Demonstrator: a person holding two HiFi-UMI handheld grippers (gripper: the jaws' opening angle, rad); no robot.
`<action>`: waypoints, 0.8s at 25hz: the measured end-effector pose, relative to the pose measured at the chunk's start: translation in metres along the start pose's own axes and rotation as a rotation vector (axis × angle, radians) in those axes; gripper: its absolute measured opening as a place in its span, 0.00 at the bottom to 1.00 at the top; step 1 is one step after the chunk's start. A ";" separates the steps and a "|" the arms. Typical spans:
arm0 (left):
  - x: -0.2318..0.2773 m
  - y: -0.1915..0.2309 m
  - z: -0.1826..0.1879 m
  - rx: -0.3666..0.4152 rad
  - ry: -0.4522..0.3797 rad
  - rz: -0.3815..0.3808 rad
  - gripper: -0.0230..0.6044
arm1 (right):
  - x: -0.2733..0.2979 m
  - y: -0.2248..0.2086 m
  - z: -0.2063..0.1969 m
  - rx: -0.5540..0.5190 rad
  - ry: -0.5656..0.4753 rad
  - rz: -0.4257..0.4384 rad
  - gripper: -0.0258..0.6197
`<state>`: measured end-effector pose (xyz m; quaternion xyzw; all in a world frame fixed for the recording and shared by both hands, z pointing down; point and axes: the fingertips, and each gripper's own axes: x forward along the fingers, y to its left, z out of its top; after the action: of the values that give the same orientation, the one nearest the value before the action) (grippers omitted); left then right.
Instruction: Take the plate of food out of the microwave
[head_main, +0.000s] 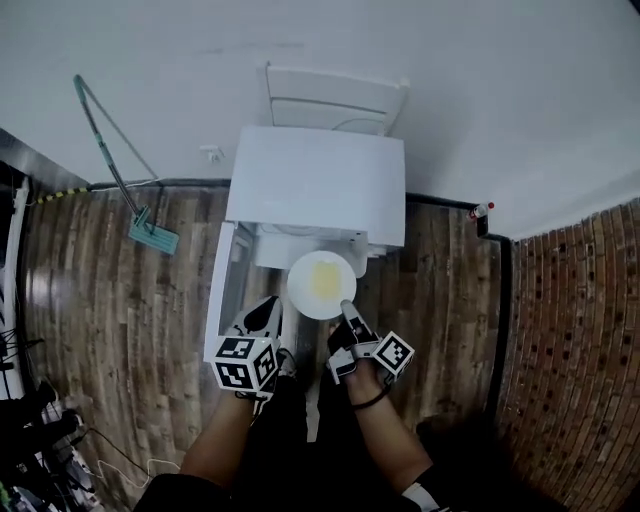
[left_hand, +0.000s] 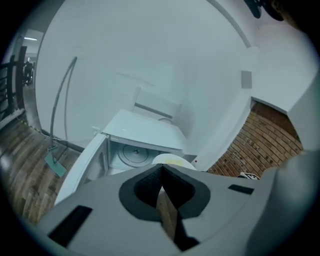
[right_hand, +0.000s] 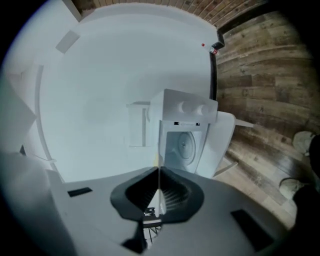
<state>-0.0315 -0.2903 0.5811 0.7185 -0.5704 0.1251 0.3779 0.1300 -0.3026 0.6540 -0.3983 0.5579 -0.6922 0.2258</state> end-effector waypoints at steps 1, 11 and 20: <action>-0.005 -0.003 0.014 0.003 -0.015 0.011 0.04 | -0.001 0.017 0.004 -0.002 -0.003 0.014 0.08; -0.063 -0.071 0.146 0.162 -0.204 0.017 0.04 | -0.025 0.169 0.050 0.037 -0.090 0.131 0.08; -0.096 -0.114 0.214 0.228 -0.296 -0.017 0.04 | -0.012 0.271 0.066 0.021 -0.122 0.208 0.08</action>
<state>-0.0119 -0.3601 0.3306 0.7721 -0.5958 0.0786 0.2068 0.1541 -0.4077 0.3961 -0.3774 0.5743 -0.6452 0.3339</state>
